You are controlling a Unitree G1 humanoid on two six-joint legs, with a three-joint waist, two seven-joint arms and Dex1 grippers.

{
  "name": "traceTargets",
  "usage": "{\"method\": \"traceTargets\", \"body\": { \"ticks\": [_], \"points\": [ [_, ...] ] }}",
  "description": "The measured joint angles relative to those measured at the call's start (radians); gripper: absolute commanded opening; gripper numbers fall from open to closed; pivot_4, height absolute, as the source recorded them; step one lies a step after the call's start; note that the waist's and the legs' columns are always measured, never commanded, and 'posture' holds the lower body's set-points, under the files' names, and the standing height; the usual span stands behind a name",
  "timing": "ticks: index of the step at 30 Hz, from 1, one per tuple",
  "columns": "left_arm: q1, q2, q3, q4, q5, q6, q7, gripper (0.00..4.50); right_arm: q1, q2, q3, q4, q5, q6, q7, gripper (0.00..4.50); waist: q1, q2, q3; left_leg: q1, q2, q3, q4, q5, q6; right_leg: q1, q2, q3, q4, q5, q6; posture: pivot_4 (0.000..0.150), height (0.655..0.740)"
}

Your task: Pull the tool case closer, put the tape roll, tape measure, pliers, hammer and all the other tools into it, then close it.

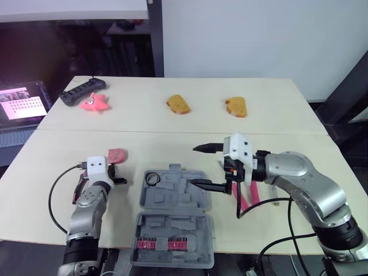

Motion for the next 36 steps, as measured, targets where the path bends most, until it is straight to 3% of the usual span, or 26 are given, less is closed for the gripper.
{"method": "traceTargets", "body": {
  "ticks": [7, 20, 25, 36],
  "points": [
    [0.266, 0.099, -0.062, -0.212, 0.053, -0.044, -0.083, 0.01, 0.036, -0.012, -0.004, -0.008, -0.003, 0.014, -0.011, 4.50, -0.020, 0.001, 0.000, 0.000, 0.000, 0.000, -0.003, -0.001, 0.001, -0.001, 0.000, 0.000, -0.003, 0.000, 0.000, 0.150, 0.7400],
    [0.823, 0.150, -0.056, -0.533, 0.053, -0.176, -0.207, 0.01, 0.043, -0.038, -0.004, -0.006, -0.020, 0.024, -0.003, 4.50, -0.037, 0.001, 0.000, -0.002, 0.001, 0.005, -0.004, -0.002, 0.002, -0.001, -0.001, 0.004, -0.013, -0.003, -0.004, 0.150, 0.7400],
    [0.909, 0.212, -0.001, -0.536, 0.031, -0.207, -0.299, 0.01, 0.047, -0.044, -0.005, -0.006, -0.017, 0.032, 0.007, 4.50, -0.040, 0.000, 0.000, -0.002, 0.001, 0.006, -0.004, -0.002, 0.002, -0.002, -0.001, 0.004, -0.013, -0.003, -0.005, 0.150, 0.7400],
    [0.914, 0.274, 0.075, -0.480, 0.009, -0.236, -0.399, 0.01, 0.068, -0.044, -0.027, -0.031, 0.024, 0.035, 0.025, 4.50, -0.039, -0.001, 0.000, -0.002, 0.001, 0.006, -0.005, -0.002, 0.002, -0.003, 0.000, 0.004, -0.013, -0.003, -0.005, 0.150, 0.7400]
  ]
}}
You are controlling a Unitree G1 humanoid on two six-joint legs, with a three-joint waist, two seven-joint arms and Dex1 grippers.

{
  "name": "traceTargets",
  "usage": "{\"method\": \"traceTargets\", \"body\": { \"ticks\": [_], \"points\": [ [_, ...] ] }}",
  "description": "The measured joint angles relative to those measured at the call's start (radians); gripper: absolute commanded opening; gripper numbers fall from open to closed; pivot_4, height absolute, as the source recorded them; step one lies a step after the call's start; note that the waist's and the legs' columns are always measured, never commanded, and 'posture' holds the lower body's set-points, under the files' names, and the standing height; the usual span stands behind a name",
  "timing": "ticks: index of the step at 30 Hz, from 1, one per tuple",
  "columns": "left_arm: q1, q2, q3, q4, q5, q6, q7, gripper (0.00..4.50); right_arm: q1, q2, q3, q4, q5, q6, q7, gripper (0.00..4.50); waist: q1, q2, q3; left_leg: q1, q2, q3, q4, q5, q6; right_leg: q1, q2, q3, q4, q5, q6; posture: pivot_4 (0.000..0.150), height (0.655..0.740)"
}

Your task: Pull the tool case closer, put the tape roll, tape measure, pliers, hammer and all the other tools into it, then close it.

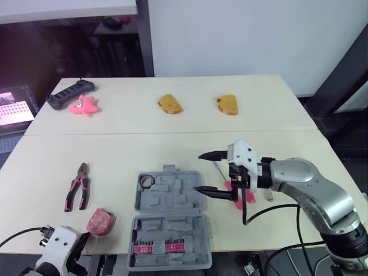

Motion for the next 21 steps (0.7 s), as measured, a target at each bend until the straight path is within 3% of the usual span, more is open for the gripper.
{"method": "traceTargets", "body": {
  "ticks": [5, 14, 21],
  "points": [
    [-0.004, 0.000, 0.005, 0.002, -0.001, 0.001, -0.012, 0.01, 0.000, 0.000, 0.000, 0.000, 0.000, 0.000, -0.005, 4.50, 0.001, 0.000, 0.000, 0.000, 0.000, 0.000, 0.000, 0.000, 0.000, 0.000, 0.000, 0.000, 0.000, 0.000, 0.000, 0.150, 0.7400],
    [-0.002, 0.021, 0.035, -0.017, -0.038, 0.023, -0.065, 4.48, 0.010, 0.001, 0.000, 0.000, -0.004, -0.002, -0.013, 4.50, 0.002, -0.001, 0.001, -0.001, 0.000, 0.000, 0.000, 0.000, 0.000, 0.000, 0.000, 0.000, 0.000, 0.000, 0.000, 0.150, 0.7400],
    [0.031, 0.165, 0.185, -0.013, -0.166, 0.020, -0.286, 4.48, 0.015, 0.000, 0.000, 0.006, -0.008, -0.016, -0.005, 4.50, 0.006, -0.009, 0.006, -0.001, 0.000, 0.000, 0.000, 0.000, 0.000, -0.001, 0.000, 0.000, 0.000, 0.000, -0.001, 0.150, 0.7400]
  ]
}}
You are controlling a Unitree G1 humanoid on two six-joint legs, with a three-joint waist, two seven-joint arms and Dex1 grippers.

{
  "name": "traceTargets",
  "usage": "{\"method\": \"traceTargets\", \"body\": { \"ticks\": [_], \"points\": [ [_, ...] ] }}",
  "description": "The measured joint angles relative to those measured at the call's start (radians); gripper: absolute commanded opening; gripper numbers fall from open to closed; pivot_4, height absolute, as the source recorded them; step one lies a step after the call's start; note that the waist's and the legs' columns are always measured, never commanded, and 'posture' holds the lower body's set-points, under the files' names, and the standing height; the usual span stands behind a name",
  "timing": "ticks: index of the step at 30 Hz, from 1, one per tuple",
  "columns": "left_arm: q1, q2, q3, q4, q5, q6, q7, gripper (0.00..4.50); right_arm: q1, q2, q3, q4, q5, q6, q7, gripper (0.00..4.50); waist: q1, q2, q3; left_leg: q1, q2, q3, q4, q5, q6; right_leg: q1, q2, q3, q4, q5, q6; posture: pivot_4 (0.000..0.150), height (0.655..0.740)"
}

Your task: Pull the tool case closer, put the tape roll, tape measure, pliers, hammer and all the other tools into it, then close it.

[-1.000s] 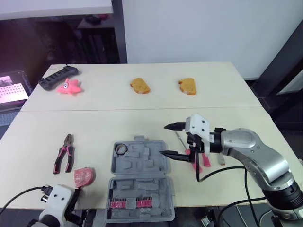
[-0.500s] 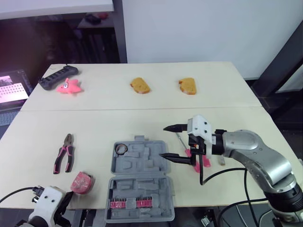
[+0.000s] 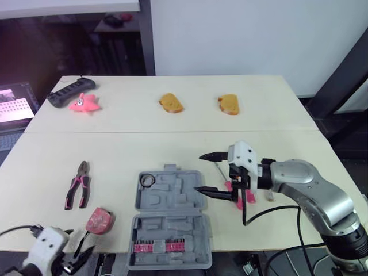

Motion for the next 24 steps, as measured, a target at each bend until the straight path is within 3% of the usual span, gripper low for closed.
{"method": "traceTargets", "body": {
  "ticks": [4, 7, 11, 14, 19, 24],
  "points": [
    [-0.123, 0.207, 0.072, 0.090, -0.108, 0.017, -0.229, 4.48, -0.007, 0.003, 0.000, 0.018, -0.009, -0.011, 0.005, 4.50, 0.011, -0.001, 0.001, 0.000, 0.000, 0.000, 0.000, 0.000, -0.001, 0.000, 0.000, -0.001, 0.001, 0.000, -0.001, 0.150, 0.7400],
    [-0.231, 0.391, 0.064, 0.216, -0.144, -0.031, -0.488, 4.48, -0.030, 0.008, 0.008, 0.038, -0.019, -0.028, 0.006, 4.50, 0.008, 0.001, 0.002, -0.001, 0.000, 0.001, 0.000, 0.000, -0.001, -0.001, 0.000, -0.001, 0.000, 0.000, -0.001, 0.150, 0.7400],
    [-0.480, 0.508, -0.115, 0.486, -0.109, -0.231, -0.751, 4.48, -0.043, 0.016, 0.022, 0.065, -0.040, -0.048, 0.008, 4.50, -0.004, 0.002, 0.002, 0.000, 0.000, 0.002, -0.006, 0.001, -0.001, -0.003, 0.000, 0.000, 0.000, 0.000, 0.000, 0.150, 0.7400],
    [-0.612, 0.579, -0.303, 0.613, -0.097, -0.378, -0.798, 4.48, -0.048, 0.016, 0.024, 0.071, -0.049, -0.058, 0.013, 4.50, -0.005, 0.001, 0.002, 0.000, 0.000, 0.002, -0.011, 0.001, -0.001, -0.006, 0.000, 0.000, 0.001, 0.002, 0.002, 0.150, 0.7400],
    [-0.860, 0.587, -0.613, 0.798, -0.059, -0.654, -0.810, 4.48, -0.046, 0.008, 0.018, 0.056, -0.044, -0.064, 0.027, 4.50, -0.003, 0.002, 0.002, -0.004, 0.001, 0.001, -0.013, 0.001, -0.001, -0.011, 0.001, -0.001, 0.002, 0.002, 0.004, 0.150, 0.7400],
    [-1.010, 0.501, -0.807, 0.904, -0.064, -0.794, -0.810, 4.48, -0.042, 0.003, 0.012, -0.023, -0.003, -0.031, 0.025, 4.50, -0.005, 0.002, 0.002, -0.009, 0.000, 0.001, -0.011, 0.002, -0.001, -0.016, 0.001, -0.001, 0.006, 0.003, 0.004, 0.150, 0.7400]
  ]
}}
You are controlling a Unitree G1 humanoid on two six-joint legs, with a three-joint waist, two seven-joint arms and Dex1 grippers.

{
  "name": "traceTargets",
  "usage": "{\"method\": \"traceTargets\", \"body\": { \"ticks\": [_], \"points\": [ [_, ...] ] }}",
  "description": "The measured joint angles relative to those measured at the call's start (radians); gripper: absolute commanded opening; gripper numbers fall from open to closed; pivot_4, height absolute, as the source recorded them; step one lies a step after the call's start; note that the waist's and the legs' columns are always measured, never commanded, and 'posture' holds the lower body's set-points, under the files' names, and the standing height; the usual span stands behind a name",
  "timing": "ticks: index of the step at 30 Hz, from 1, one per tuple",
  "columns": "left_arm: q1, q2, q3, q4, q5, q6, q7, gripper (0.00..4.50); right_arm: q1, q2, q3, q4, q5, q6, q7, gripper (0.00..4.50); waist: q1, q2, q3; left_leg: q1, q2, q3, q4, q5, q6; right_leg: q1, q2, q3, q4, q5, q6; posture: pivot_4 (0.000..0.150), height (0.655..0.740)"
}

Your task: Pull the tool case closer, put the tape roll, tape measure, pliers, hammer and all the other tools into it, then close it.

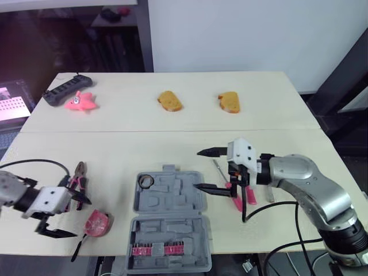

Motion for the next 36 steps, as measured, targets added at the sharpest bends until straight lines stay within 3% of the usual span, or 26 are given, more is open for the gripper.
{"method": "traceTargets", "body": {
  "ticks": [7, 13, 19, 22, 24, 32, 36],
  "points": [
    [-0.067, -0.074, -0.116, 0.129, 0.010, -0.119, 0.000, 4.48, 0.011, -0.006, -0.004, -0.051, 0.016, 0.046, -0.035, 4.50, 0.002, 0.000, 0.000, 0.000, 0.000, -0.001, 0.007, 0.001, -0.001, 0.000, 0.000, 0.000, 0.007, 0.000, 0.000, 0.150, 0.7400],
    [-0.149, -0.173, -0.128, 0.294, 0.128, -0.257, 0.000, 4.48, 0.029, -0.013, -0.025, -0.083, 0.030, 0.079, -0.060, 4.50, 0.003, 0.000, 0.000, -0.002, 0.000, -0.002, 0.015, 0.001, 0.000, 0.000, 0.001, 0.000, 0.010, 0.000, 0.000, 0.150, 0.7400],
    [-0.209, -0.203, -0.129, 0.382, 0.193, -0.334, -0.001, 4.48, 0.031, -0.022, -0.032, -0.090, 0.042, 0.095, -0.076, 4.50, 0.005, 0.004, -0.002, -0.002, 0.000, -0.002, 0.015, 0.001, 0.000, 0.001, 0.001, 0.000, 0.011, 0.000, 0.000, 0.150, 0.7400],
    [-0.229, -0.207, -0.132, 0.405, 0.209, -0.345, 0.000, 3.68, 0.030, -0.024, -0.036, -0.091, 0.045, 0.099, -0.081, 4.50, 0.003, 0.005, -0.003, -0.001, 0.000, -0.002, 0.015, 0.001, 0.000, 0.001, 0.001, 0.000, 0.012, 0.000, 0.000, 0.150, 0.7400],
    [-0.241, -0.206, -0.141, 0.407, 0.211, -0.339, -0.001, 2.92, 0.030, -0.029, -0.036, -0.091, 0.045, 0.104, -0.088, 4.50, 0.001, 0.005, -0.003, -0.001, 0.000, -0.003, 0.015, 0.001, 0.000, 0.001, 0.002, 0.000, 0.012, 0.000, 0.000, 0.150, 0.7400],
    [-0.241, -0.181, -0.176, 0.348, 0.178, -0.268, -0.001, 2.92, 0.025, -0.028, -0.036, -0.091, 0.045, 0.107, -0.099, 4.50, 0.001, 0.005, -0.003, -0.001, 0.000, -0.003, 0.015, 0.001, 0.000, 0.001, 0.002, 0.000, 0.012, 0.000, 0.000, 0.150, 0.7400],
    [-0.227, -0.122, -0.178, 0.217, 0.106, -0.142, -0.001, 2.92, 0.024, -0.029, -0.037, -0.090, 0.049, 0.111, -0.099, 4.50, 0.001, 0.004, -0.003, -0.002, 0.000, -0.004, 0.015, 0.001, 0.000, 0.001, 0.002, -0.001, 0.012, 0.000, 0.000, 0.150, 0.7400]
  ]
}}
